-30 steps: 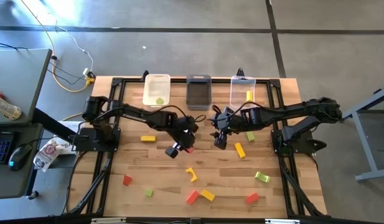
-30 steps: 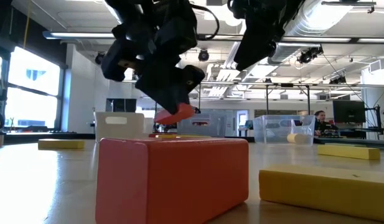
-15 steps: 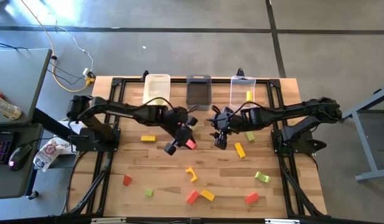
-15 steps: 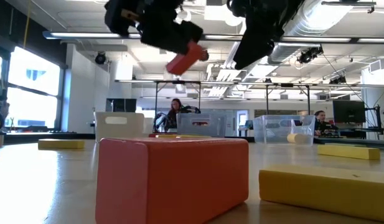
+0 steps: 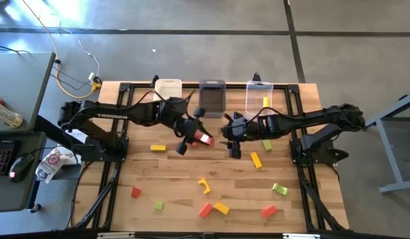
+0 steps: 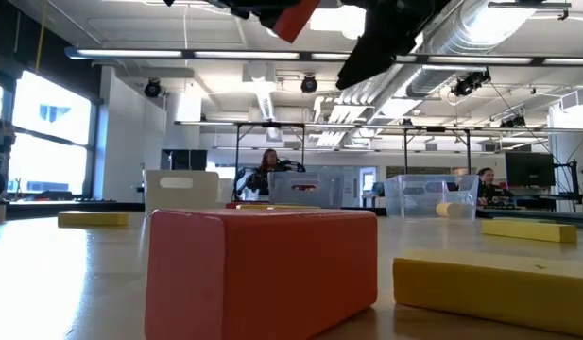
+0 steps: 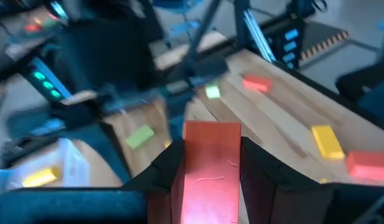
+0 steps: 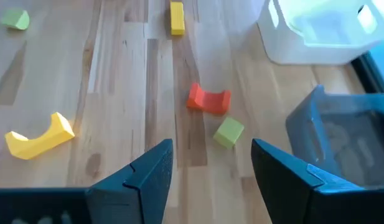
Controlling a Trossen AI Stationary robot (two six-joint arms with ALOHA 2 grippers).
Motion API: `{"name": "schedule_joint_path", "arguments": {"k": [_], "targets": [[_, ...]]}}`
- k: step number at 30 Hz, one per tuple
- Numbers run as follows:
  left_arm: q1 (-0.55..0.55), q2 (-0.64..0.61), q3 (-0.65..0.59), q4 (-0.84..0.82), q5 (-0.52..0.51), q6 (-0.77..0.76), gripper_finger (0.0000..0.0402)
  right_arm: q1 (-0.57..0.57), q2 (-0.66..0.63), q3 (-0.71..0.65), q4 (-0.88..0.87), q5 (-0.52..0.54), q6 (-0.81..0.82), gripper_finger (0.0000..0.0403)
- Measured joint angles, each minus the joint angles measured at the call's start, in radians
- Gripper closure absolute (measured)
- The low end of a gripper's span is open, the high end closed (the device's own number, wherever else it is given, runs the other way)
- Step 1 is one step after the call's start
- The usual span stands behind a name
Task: Sort & place blocks by color
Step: Put the orange block into the black bin
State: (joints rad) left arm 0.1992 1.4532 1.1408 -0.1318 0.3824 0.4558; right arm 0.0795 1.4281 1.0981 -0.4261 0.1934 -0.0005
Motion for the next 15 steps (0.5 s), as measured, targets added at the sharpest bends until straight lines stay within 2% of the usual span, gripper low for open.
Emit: {"name": "schedule_joint_path", "arguments": {"k": [8, 15], "targets": [[0.051, 0.000, 0.000, 0.118, -0.001, -0.123, 0.0310, 0.001, 0.000, 0.000, 0.101, 0.093, -0.088, 0.0199], [0.103, 0.000, 0.000, 0.217, 0.000, -0.166, 0.0310, 0.002, 0.000, 0.000, 0.193, 0.175, -0.144, 0.0199]]}}
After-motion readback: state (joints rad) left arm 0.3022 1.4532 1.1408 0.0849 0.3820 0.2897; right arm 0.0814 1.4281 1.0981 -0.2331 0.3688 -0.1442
